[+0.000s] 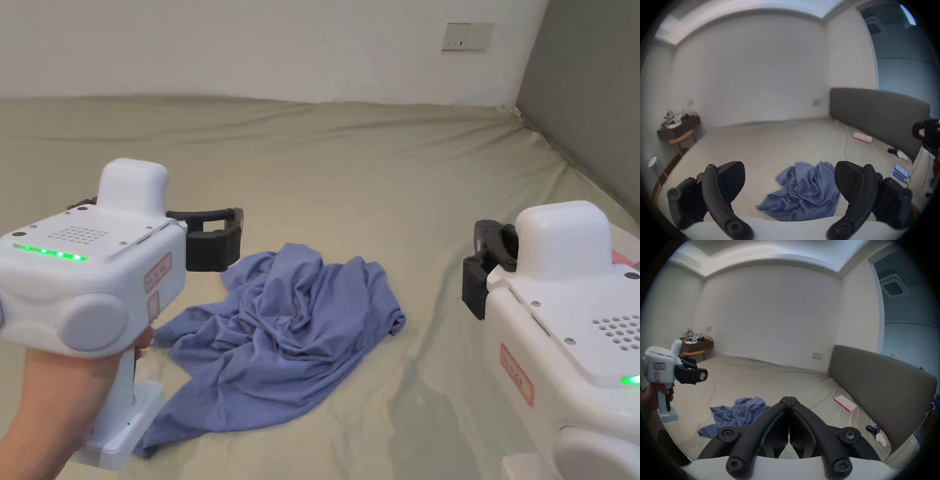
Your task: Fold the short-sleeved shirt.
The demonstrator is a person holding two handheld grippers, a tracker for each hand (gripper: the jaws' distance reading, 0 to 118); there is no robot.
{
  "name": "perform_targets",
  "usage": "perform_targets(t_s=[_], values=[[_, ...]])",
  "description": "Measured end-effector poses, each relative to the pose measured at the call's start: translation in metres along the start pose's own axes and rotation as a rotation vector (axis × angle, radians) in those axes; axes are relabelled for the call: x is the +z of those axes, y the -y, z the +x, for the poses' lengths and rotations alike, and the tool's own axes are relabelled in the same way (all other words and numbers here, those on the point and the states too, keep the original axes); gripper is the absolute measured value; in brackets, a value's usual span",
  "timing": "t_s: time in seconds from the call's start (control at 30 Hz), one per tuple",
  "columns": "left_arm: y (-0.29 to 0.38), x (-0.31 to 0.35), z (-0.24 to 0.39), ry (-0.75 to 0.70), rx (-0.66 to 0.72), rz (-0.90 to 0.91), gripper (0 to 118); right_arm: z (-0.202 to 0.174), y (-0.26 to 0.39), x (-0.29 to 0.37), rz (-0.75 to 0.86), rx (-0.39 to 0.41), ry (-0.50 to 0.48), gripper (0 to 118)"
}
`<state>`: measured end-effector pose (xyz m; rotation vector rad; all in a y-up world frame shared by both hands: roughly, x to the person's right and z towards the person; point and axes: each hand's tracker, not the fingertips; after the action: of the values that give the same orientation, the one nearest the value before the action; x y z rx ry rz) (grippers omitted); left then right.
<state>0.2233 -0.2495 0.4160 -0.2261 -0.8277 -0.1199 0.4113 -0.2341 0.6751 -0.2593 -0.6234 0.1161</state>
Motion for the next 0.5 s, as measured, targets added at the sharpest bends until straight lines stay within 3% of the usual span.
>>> perform_targets(t_s=[0.1,0.23,0.27,0.5], values=[[-0.017,0.047,-0.007,-0.074,-0.025,0.100,88,-0.015,-0.021,0.006,0.043,0.001,-0.032,1],[-0.019,0.091,-0.006,-0.186,-0.056,0.188,7,-0.039,-0.039,0.016,0.102,0.021,-0.066,1],[-0.018,0.097,-0.006,-0.203,-0.049,0.196,1,-0.044,-0.040,0.018,0.112,0.032,-0.071,1],[0.003,0.124,0.013,-0.228,-0.060,0.199,0,-0.079,-0.034,0.027,0.135,0.079,-0.106,1]])
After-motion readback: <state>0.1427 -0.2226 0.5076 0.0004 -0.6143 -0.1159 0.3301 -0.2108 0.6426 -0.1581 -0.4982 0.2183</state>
